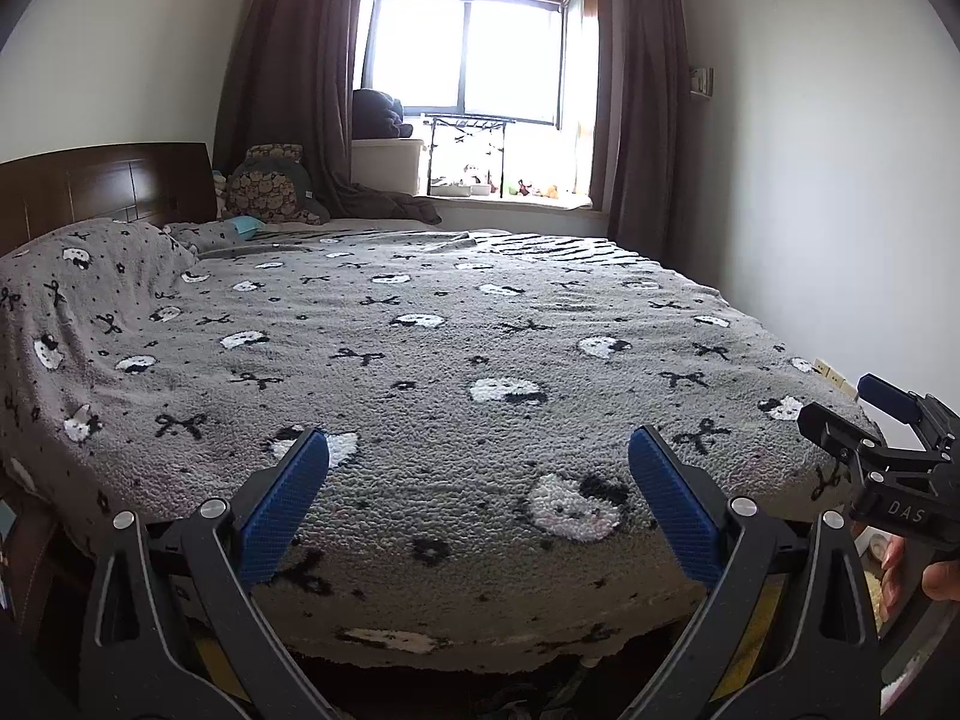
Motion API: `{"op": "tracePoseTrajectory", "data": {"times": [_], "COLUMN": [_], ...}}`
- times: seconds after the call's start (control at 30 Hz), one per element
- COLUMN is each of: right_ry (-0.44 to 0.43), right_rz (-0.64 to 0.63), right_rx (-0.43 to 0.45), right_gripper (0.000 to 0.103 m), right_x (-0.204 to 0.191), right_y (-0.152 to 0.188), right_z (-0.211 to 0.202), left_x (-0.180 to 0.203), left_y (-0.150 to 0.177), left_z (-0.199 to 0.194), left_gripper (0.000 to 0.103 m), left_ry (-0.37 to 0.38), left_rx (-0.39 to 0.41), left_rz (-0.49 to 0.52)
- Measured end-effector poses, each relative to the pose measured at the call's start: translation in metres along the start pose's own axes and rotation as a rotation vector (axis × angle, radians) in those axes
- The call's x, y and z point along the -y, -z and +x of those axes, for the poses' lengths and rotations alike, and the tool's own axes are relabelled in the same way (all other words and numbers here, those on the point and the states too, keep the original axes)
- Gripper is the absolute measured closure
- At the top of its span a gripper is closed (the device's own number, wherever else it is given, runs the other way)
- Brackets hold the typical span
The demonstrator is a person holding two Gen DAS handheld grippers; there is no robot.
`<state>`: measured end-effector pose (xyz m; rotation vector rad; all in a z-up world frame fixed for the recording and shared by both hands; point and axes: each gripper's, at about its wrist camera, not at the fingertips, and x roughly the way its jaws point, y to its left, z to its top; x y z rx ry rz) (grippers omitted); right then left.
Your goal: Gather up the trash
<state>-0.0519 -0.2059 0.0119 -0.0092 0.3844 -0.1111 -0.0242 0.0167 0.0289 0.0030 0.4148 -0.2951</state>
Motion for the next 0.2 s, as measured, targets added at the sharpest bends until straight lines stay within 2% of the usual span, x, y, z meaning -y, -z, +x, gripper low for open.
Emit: {"op": "tracePoseTrajectory", "data": {"times": [0.2], "right_ry": [0.001], "right_rz": [0.000], "right_rx": [-0.003], "right_gripper": [0.004], "right_x": [-0.0001], "right_y": [0.0004], "right_z": [0.0003], "left_x": [-0.0020], "left_y": [0.0002], "left_z": [0.0027], "left_gripper": [0.008], "left_ry": [-0.017], "left_rx": [-0.013], "left_rz": [-0.004]}}
